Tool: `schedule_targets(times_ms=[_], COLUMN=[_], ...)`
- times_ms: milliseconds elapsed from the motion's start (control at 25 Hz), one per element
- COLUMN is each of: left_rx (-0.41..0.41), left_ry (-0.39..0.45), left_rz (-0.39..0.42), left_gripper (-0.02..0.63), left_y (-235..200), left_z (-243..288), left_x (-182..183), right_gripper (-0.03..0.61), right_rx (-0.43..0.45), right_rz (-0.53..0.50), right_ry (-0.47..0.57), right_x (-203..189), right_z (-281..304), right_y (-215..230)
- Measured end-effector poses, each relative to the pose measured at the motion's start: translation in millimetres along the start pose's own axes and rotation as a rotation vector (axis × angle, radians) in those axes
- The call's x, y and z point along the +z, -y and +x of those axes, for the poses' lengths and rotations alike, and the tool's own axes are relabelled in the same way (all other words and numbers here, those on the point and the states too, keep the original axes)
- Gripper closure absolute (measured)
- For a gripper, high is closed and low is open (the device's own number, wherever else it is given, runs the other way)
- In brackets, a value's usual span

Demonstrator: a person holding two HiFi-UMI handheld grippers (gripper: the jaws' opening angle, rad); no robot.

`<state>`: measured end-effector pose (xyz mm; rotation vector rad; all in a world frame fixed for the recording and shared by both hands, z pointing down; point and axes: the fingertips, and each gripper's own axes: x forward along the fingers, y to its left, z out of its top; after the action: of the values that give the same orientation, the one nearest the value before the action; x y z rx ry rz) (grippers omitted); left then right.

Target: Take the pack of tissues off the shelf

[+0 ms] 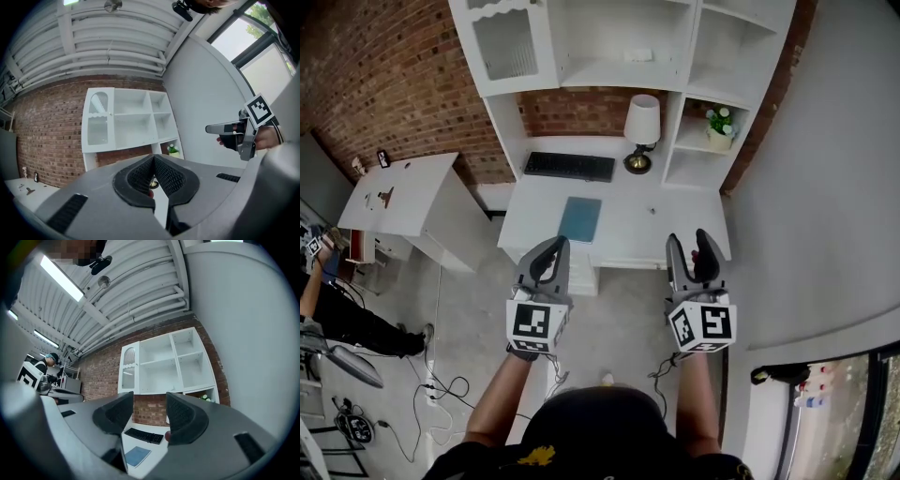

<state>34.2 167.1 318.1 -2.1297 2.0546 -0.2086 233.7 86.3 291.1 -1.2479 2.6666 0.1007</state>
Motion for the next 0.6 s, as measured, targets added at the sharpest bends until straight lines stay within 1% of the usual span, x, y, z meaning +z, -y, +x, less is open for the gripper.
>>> schedule_targets(times_ms=[160, 280, 360, 600], left_rx=[-0.031, -0.016, -0.005, -0.008], left_ry=[-0.030, -0.046, -0.049, -0.032], left_rz=[0.036, 0.040, 0.042, 0.075], left_gripper=[0.596, 0.595, 0.595, 0.595], left_y=[12.9, 15.9, 14.6, 18.9], left_z=[19.5, 28.3, 37.9, 60.3], left_x=[3.0, -1.0, 2.9, 20.6], right_gripper=[0.370, 0.370, 0.370, 0.370], right_rx=[0.011, 0.038, 0.044, 0.011], right_rz=[0.030, 0.027, 0.029, 0.060], right_ry=[0.010, -0.012, -0.020, -0.029], right_x=[-4.5, -14.1, -15.7, -21.4], right_z=[12.4, 13.5, 13.9, 10.1], right_y=[15.0, 19.1, 26.3, 51.9])
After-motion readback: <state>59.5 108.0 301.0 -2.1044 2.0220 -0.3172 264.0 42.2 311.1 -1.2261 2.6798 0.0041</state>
